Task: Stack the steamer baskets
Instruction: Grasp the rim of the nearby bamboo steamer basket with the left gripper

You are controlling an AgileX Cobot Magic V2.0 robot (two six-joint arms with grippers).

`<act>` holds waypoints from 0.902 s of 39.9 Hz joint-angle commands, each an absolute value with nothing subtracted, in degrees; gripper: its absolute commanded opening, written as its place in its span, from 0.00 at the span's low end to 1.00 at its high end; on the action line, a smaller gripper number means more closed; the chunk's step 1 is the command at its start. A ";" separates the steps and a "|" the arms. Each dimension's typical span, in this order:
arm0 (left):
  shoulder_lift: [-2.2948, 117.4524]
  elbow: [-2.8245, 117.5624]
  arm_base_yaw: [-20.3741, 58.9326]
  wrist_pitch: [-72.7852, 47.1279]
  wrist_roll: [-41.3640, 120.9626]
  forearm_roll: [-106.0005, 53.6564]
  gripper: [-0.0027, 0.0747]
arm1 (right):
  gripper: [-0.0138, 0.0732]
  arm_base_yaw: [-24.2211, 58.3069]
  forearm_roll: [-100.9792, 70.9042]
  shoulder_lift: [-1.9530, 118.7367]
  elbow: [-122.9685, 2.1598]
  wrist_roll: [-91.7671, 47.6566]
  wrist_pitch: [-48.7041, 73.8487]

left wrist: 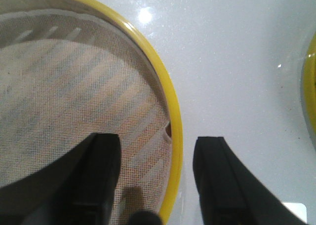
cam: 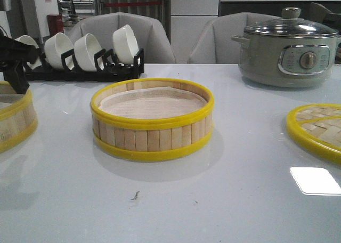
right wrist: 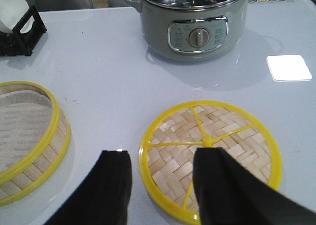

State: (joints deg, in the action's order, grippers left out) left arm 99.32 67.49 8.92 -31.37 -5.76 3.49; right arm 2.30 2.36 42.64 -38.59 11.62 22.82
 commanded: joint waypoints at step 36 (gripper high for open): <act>106.50 75.37 8.88 -31.86 -5.83 0.97 0.40 | 0.64 2.19 3.10 42.69 -40.77 11.33 18.67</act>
State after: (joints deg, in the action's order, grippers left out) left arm 108.91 73.50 8.92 -33.35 -5.76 1.34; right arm 2.30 2.36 42.64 -38.59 11.62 22.95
